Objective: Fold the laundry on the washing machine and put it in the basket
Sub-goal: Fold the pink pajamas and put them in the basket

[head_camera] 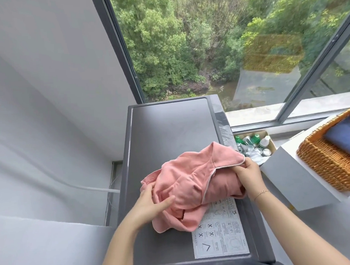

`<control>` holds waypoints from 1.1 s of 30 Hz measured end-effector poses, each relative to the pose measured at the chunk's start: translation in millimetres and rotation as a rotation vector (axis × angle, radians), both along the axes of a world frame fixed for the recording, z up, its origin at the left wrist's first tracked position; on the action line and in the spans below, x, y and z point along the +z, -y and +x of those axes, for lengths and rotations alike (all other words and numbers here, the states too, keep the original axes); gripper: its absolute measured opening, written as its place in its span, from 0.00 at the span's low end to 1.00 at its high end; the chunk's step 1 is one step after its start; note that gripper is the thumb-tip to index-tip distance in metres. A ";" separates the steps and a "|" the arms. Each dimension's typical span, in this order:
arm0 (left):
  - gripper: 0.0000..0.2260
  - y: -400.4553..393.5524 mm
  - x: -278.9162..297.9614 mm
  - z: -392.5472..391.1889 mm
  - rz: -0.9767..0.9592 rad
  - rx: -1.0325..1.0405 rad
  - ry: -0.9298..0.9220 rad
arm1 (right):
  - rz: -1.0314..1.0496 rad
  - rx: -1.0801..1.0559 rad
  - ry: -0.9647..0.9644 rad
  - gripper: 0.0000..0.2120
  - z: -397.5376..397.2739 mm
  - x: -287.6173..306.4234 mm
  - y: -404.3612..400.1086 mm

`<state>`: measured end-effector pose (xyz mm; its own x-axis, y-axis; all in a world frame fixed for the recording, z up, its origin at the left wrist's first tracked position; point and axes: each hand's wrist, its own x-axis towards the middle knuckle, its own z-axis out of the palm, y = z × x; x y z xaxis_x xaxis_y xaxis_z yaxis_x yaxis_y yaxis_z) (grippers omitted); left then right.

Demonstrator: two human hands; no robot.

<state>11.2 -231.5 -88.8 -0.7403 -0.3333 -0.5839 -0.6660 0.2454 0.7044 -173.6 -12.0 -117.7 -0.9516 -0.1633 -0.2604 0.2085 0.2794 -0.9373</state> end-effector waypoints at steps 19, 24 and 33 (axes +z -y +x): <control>0.04 -36.3 -31.5 34.2 -0.790 -0.385 -0.529 | -0.065 -0.117 -0.074 0.08 12.4 -13.3 4.3; 0.10 -9.0 29.4 -24.5 -0.647 -0.486 -0.379 | -0.171 0.045 -0.016 0.07 16.0 -7.8 -1.3; 0.08 15.7 -27.8 -70.4 -0.902 -0.232 -0.398 | -0.134 0.023 0.017 0.06 36.9 -18.5 9.0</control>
